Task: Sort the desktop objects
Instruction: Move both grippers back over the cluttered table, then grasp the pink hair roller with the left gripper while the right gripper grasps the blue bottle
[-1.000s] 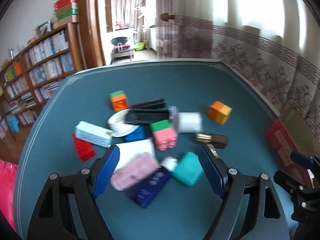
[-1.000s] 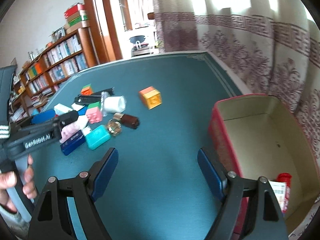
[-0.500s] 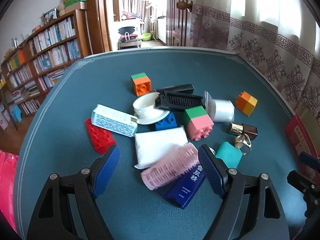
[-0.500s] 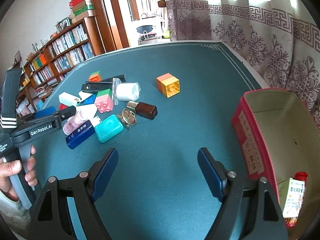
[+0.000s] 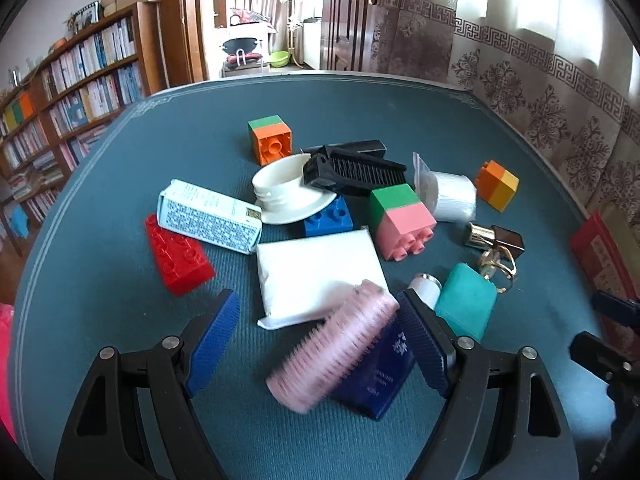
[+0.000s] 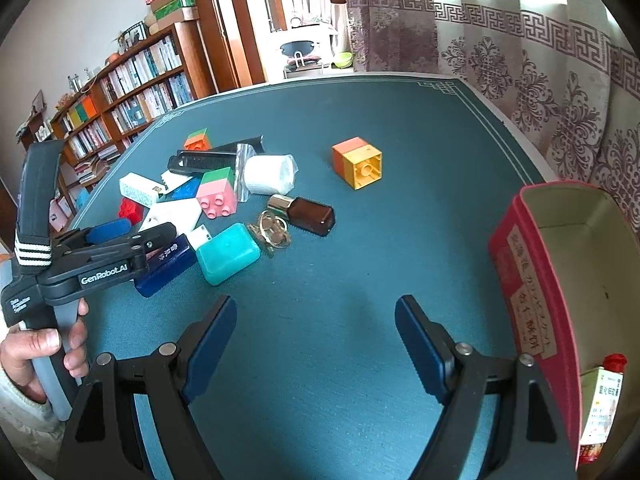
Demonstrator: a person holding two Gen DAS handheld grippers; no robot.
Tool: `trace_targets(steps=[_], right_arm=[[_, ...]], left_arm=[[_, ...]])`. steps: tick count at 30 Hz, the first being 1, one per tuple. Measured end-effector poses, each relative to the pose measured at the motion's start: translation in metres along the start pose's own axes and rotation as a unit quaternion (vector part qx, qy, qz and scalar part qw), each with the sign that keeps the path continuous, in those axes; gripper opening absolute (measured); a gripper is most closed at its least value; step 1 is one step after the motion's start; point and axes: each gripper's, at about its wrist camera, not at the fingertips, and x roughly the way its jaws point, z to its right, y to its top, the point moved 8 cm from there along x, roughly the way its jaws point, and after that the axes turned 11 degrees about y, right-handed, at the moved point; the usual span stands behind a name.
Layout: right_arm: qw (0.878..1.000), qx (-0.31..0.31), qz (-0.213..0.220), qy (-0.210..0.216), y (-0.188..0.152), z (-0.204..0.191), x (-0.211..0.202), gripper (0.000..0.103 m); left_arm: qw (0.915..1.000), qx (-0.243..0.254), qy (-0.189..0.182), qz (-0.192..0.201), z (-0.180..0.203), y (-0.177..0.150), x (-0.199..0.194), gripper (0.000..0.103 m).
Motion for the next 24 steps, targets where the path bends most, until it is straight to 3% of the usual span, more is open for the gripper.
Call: trace_targets(steps=[3, 7, 13, 24], right_arm=[[1.000, -0.003, -0.007, 0.007, -0.001, -0.005, 0.005, 0.084], [1.000, -0.012, -0.016, 0.017, -0.001, -0.014, 0.011, 0.084], [0.999, -0.029, -0.028, 0.036, -0.002, -0.031, 0.019, 0.084], [0.993, -0.027, -0.069, 0.094, 0.001, -0.074, 0.058, 0.084]], left_arm=[[0.9999, -0.004, -0.010, 0.001, -0.002, -0.005, -0.003, 0.080], [0.9994, -0.013, -0.031, 0.003, -0.003, -0.011, -0.011, 0.046], [0.9994, -0.019, -0.029, 0.004, -0.016, -0.021, -0.020, 0.041], [0.9983, -0.056, 0.001, 0.018, -0.061, -0.030, -0.041, 0.040]])
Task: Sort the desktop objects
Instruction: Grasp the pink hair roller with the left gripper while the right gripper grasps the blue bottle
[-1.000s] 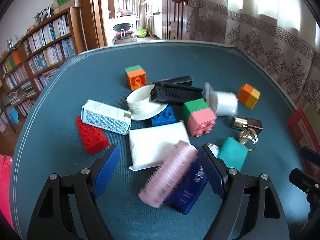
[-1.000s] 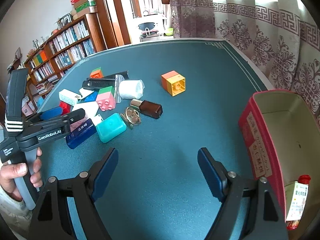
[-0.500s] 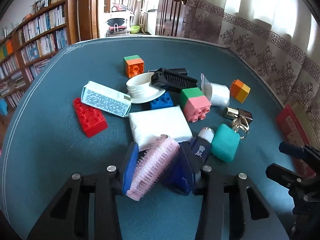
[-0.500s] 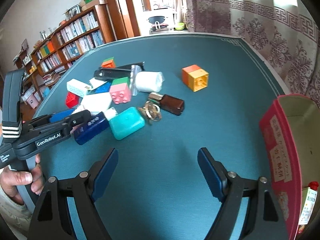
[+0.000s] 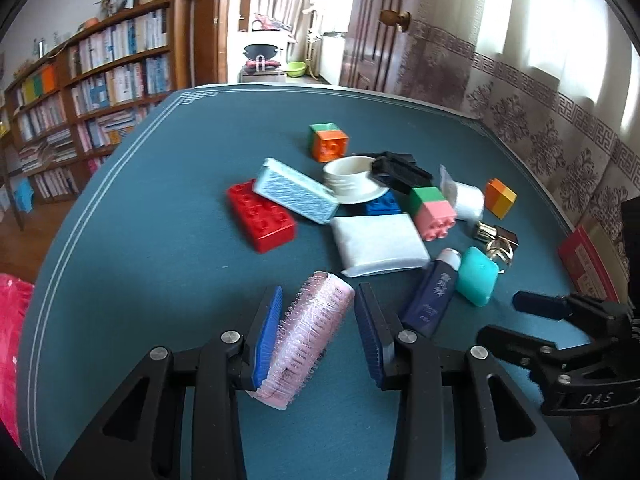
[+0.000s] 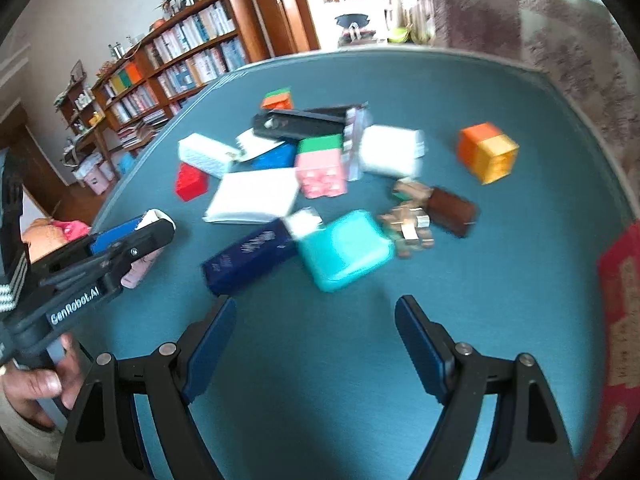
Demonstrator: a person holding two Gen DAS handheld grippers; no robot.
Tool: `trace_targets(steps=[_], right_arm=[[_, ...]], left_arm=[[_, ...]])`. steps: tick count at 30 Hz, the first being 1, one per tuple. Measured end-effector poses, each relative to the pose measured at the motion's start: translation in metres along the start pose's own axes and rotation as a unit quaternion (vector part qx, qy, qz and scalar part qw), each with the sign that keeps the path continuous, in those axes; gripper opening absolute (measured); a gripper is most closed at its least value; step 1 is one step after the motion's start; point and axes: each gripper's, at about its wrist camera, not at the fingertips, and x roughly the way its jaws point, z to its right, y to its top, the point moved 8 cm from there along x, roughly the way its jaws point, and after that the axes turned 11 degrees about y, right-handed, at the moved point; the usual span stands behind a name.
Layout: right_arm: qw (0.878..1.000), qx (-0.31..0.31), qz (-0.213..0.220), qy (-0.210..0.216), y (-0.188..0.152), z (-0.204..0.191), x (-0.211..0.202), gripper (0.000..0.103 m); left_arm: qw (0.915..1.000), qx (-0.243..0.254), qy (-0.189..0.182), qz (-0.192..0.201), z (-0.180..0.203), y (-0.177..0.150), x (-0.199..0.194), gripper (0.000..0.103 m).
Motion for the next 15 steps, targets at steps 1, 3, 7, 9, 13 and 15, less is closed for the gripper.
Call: trace_targets(steps=[1, 3, 7, 9, 13, 15], right_arm=[[1.000, 0.005, -0.007, 0.009, 0.000, -0.003, 0.006, 0.084], [1.000, 0.011, -0.018, 0.020, 0.000, -0.010, 0.017, 0.084], [1.000, 0.006, -0.021, 0.016, 0.007, -0.020, 0.034, 0.085], [1.000, 0.009, -0.018, 0.018, 0.013, -0.023, 0.040, 0.085], [1.000, 0.004, -0.012, 0.007, 0.027, -0.028, 0.052, 0.084], [1.000, -0.014, -0.007, -0.017, 0.030, -0.029, 0.056, 0.075]], left_arm=[[1.0000, -0.004, 0.002, 0.000, -0.004, 0.000, 0.000, 0.040], [0.9999, -0.009, 0.005, 0.001, -0.012, -0.001, -0.002, 0.040], [0.9998, -0.016, 0.011, 0.003, -0.022, -0.002, -0.003, 0.040], [0.9997, -0.019, 0.014, 0.002, -0.025, -0.003, -0.004, 0.040], [0.9996, -0.022, 0.015, 0.002, -0.027, -0.003, -0.003, 0.040], [0.9997, -0.022, 0.014, 0.002, -0.026, -0.003, -0.004, 0.040]])
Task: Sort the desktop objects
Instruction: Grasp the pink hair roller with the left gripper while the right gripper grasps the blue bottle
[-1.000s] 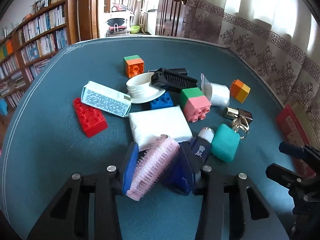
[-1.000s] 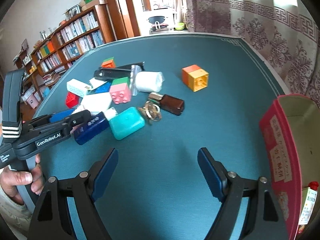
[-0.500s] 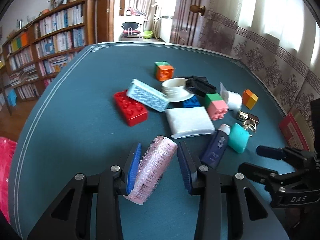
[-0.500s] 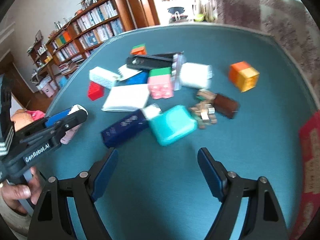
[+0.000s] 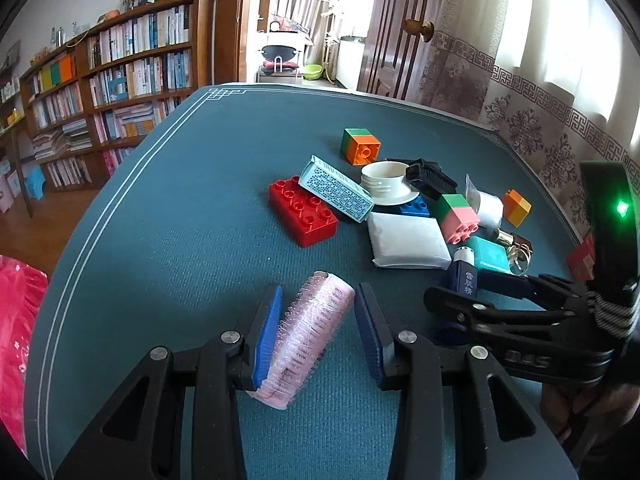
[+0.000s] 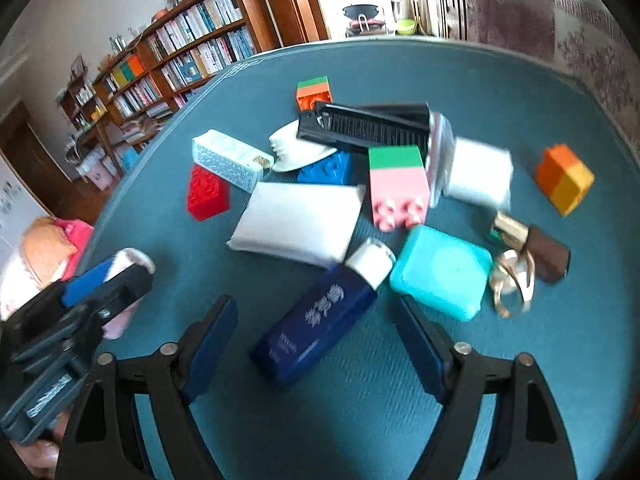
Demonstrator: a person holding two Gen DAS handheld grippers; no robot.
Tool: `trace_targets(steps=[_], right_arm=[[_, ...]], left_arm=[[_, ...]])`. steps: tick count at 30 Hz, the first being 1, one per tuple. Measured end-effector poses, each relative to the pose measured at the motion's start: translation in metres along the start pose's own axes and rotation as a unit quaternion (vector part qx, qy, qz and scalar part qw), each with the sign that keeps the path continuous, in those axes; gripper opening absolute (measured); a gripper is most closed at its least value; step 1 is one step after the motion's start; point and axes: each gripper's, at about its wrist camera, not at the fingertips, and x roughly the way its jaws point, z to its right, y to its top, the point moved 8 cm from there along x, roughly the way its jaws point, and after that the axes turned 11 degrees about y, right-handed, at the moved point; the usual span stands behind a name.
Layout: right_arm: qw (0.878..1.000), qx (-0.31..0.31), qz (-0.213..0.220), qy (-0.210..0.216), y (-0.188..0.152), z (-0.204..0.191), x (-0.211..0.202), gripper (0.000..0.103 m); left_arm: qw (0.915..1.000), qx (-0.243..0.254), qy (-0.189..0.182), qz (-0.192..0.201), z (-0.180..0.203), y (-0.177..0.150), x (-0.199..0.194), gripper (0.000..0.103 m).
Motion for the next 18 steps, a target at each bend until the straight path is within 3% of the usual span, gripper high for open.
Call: trace_targets(steps=[2, 5, 18], right_arm=[[0.999, -0.018, 0.003, -0.028, 0.001, 0.001, -0.001, 0.054], [0.999, -0.024, 0.005, -0.025, -0.002, 0.002, -0.005, 0.048], [1.000, -0.017, 0.010, 0.016, -0.040, 0.025, -0.044, 0.036]], left_arm=[[1.0000, 0.002, -0.002, 0.000, 0.002, 0.001, 0.000, 0.040], [0.9999, 0.009, -0.006, 0.000, 0.009, 0.002, 0.001, 0.040], [0.9984, 0.050, -0.028, 0.002, 0.050, 0.001, -0.008, 0.040]])
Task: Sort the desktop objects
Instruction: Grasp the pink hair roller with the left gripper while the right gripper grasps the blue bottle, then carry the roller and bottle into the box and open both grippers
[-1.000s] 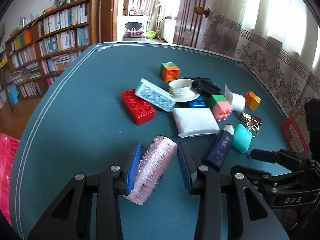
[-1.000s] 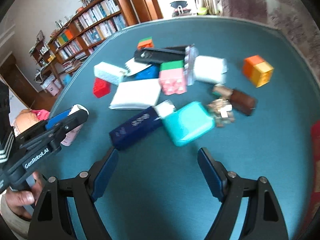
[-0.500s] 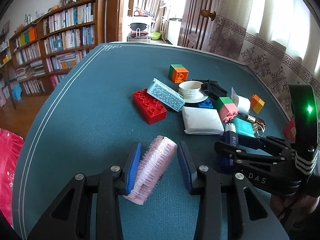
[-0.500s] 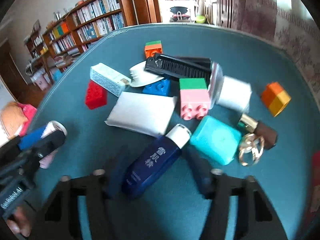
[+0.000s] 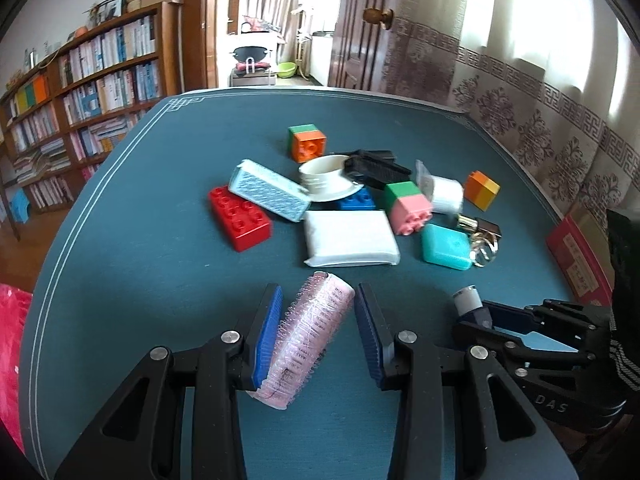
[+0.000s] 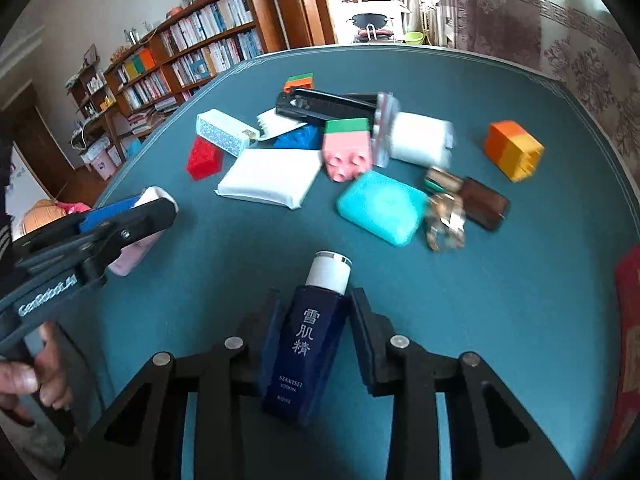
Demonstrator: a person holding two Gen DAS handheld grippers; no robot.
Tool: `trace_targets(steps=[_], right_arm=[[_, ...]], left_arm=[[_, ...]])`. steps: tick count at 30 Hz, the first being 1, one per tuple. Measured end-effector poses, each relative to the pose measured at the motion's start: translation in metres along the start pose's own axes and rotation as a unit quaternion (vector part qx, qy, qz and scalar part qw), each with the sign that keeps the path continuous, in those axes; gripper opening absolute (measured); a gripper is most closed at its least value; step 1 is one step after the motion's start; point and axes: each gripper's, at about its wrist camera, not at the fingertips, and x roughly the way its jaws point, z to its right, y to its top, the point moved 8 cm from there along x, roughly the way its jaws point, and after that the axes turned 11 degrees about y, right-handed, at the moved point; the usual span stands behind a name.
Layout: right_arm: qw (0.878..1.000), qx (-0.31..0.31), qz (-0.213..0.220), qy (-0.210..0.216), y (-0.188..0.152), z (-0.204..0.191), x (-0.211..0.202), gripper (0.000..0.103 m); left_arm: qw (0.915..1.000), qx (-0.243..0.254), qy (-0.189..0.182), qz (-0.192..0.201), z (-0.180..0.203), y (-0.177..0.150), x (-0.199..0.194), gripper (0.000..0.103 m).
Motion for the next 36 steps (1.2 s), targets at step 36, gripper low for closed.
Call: trace_targets(steps=[36], right_arm=[[0.957, 0.135, 0.227, -0.122, -0.044, 0.153, -0.261, 0.033]], left_arm=[[0.9675, 0.200, -0.131, 0.083, 0.264, 0.033, -0.084, 0.041]])
